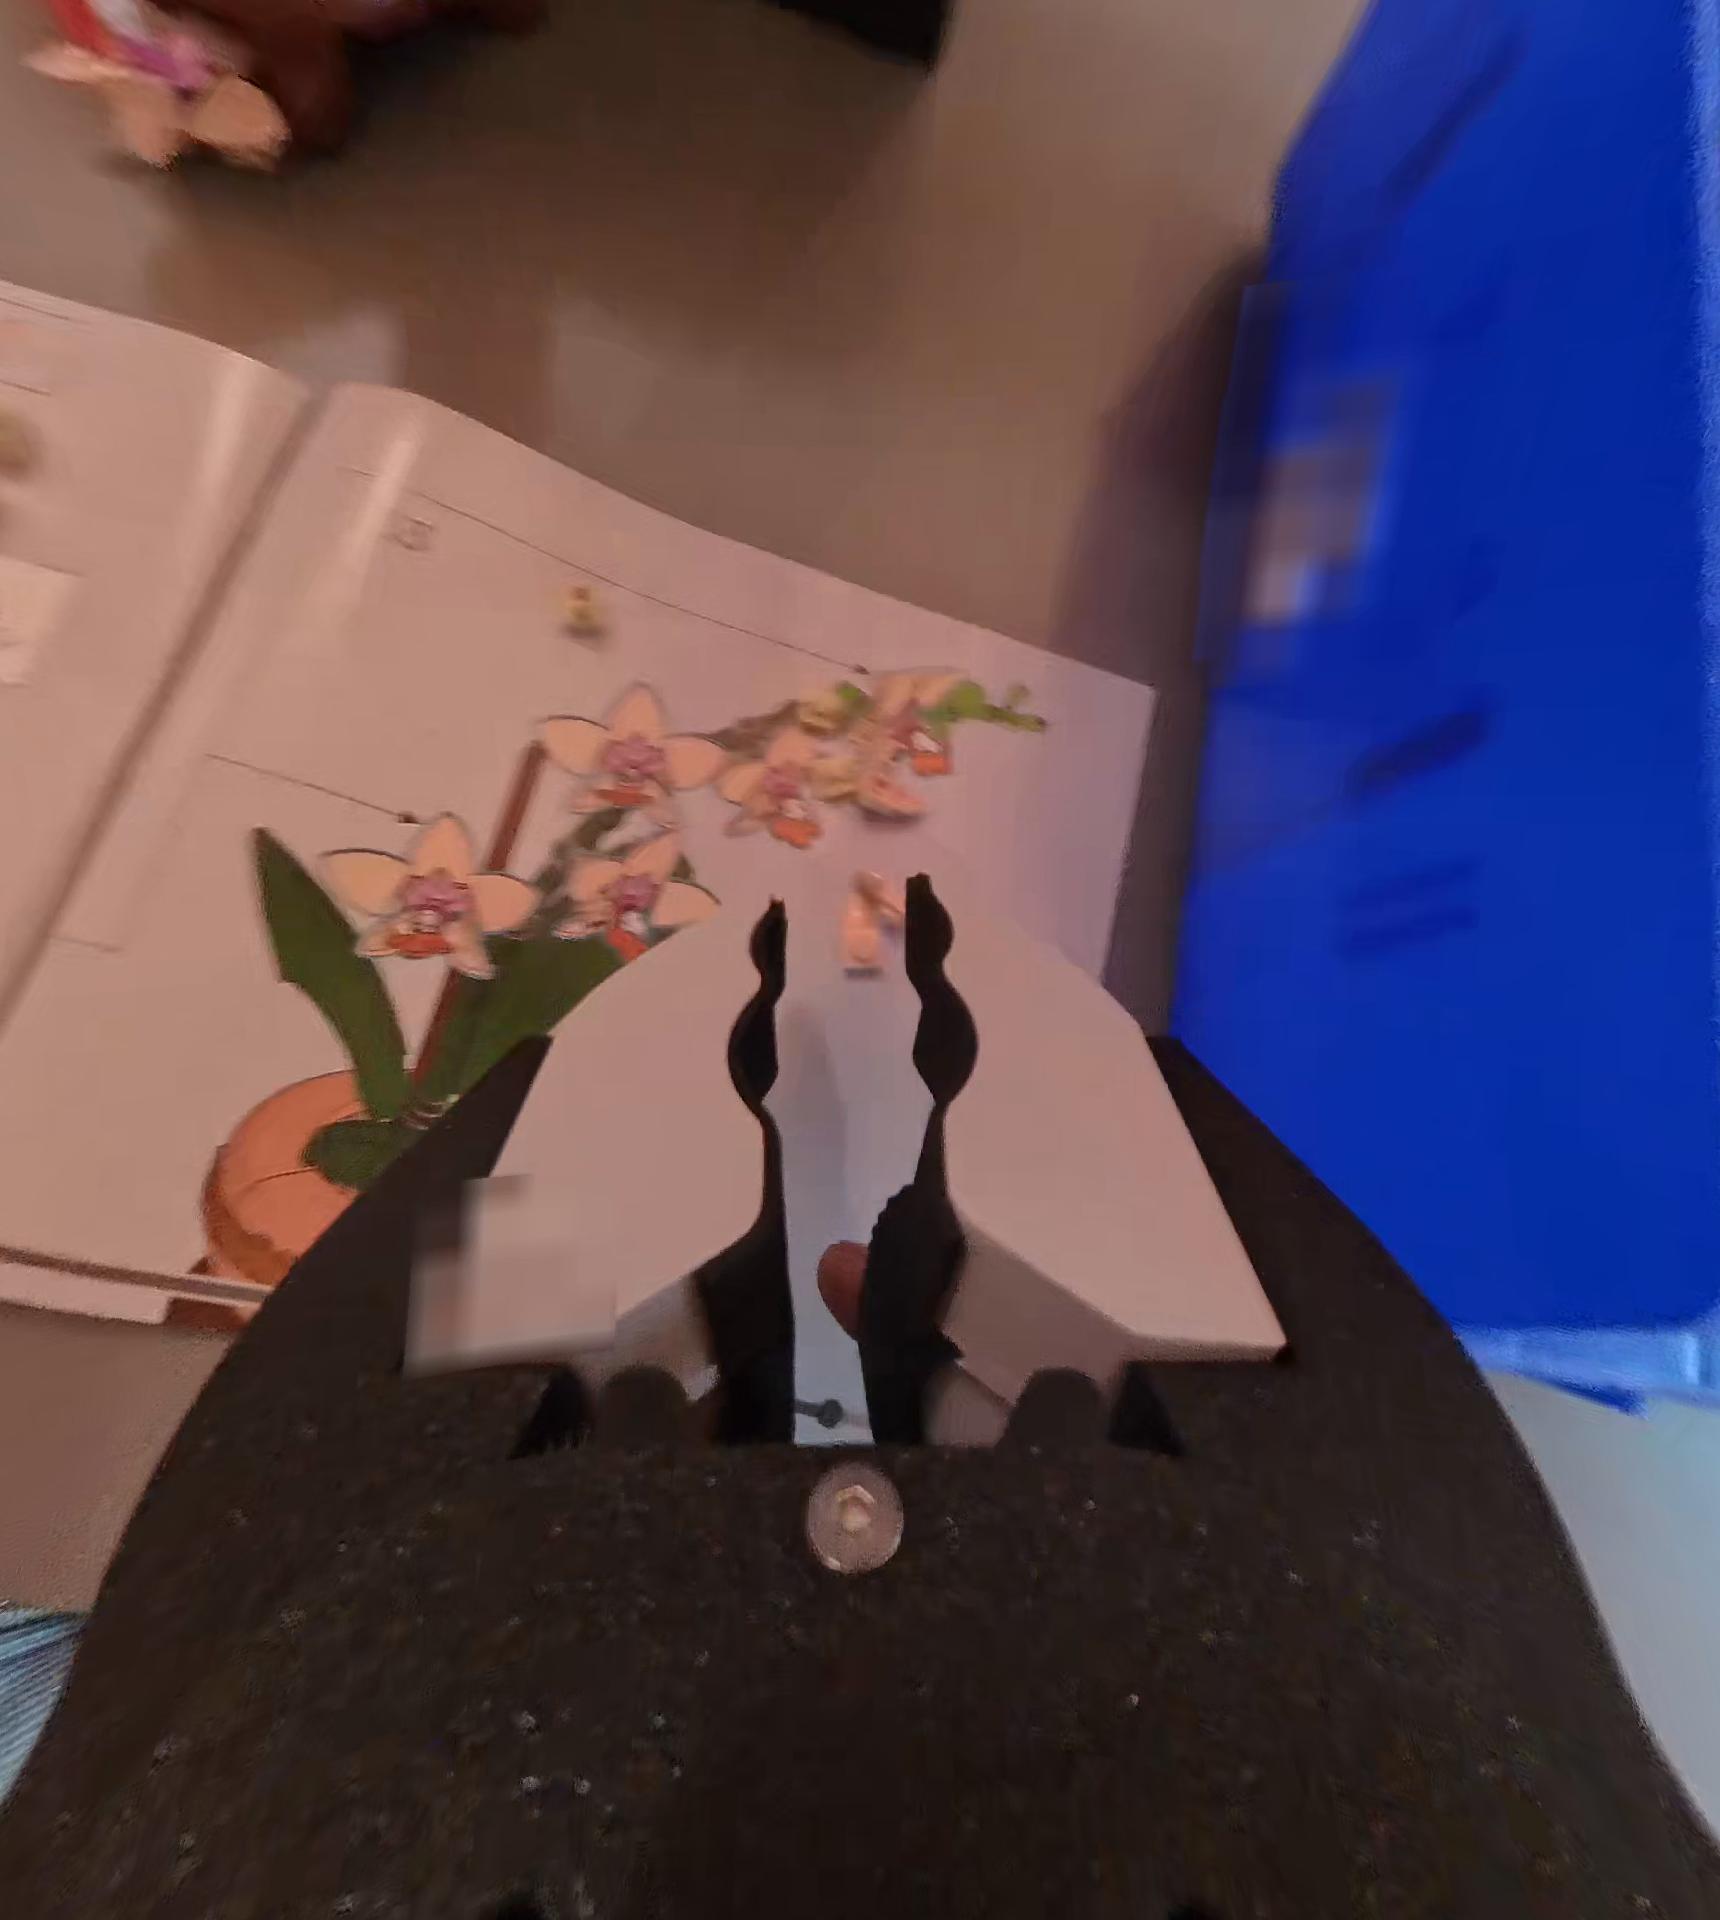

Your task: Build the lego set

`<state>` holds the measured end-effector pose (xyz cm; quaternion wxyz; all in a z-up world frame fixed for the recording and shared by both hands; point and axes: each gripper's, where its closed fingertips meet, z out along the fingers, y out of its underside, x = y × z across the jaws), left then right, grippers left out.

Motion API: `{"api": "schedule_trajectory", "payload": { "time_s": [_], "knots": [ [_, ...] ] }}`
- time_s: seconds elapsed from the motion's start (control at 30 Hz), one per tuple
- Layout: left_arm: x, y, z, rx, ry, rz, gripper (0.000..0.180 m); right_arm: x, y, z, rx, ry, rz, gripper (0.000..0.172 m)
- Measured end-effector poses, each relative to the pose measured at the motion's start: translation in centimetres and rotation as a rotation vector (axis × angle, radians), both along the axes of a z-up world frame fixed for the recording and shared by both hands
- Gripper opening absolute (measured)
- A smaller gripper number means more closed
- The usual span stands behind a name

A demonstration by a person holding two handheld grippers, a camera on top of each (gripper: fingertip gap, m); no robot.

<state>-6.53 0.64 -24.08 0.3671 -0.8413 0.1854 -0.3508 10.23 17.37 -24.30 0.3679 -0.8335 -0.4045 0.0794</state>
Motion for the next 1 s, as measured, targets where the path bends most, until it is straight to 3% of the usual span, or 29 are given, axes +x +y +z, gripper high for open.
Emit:
{"api": "schedule_trajectory", "payload": {
  "time_s": [0.2,0.37,0.5,0.6,0.73,0.87,1.0],
  "knots": [
    [0.1,-0.2,0.2,0.004,-0.017,-0.013,0.016,1.0,0.2,-2.0,-0.103,0.043,-0.126,0.020],
    [0.1,-0.2,0.4,0.005,-0.036,-0.010,0.016,0.4,-0.1,-2.3,-0.177,0.139,-0.120,0.007],
    [0.1,-0.2,0.4,0.003,-0.037,-0.007,0.016,0.1,-0.4,-2.2,-0.169,0.127,-0.071,0.006],
    [0.0,-0.1,0.2,0.000,-0.019,0.002,0.016,-2.3,-1.8,-0.6,-0.152,0.187,0.054,0.006],
    [0.1,-0.1,-0.2,-0.003,0.023,0.002,0.016,-9.1,-8.3,2.1,-0.158,0.275,0.502,0.005],
    [-0.1,0.1,-0.6,-0.007,0.068,0.024,0.016,-12.8,-11.6,0.9,-0.089,0.182,0.740,0.006],
    [0.1,0.0,-1.2,0.000,0.137,0.014,0.016,-13.4,-11.7,-2.0,-0.125,0.054,0.791,0.008]
  ]
}}
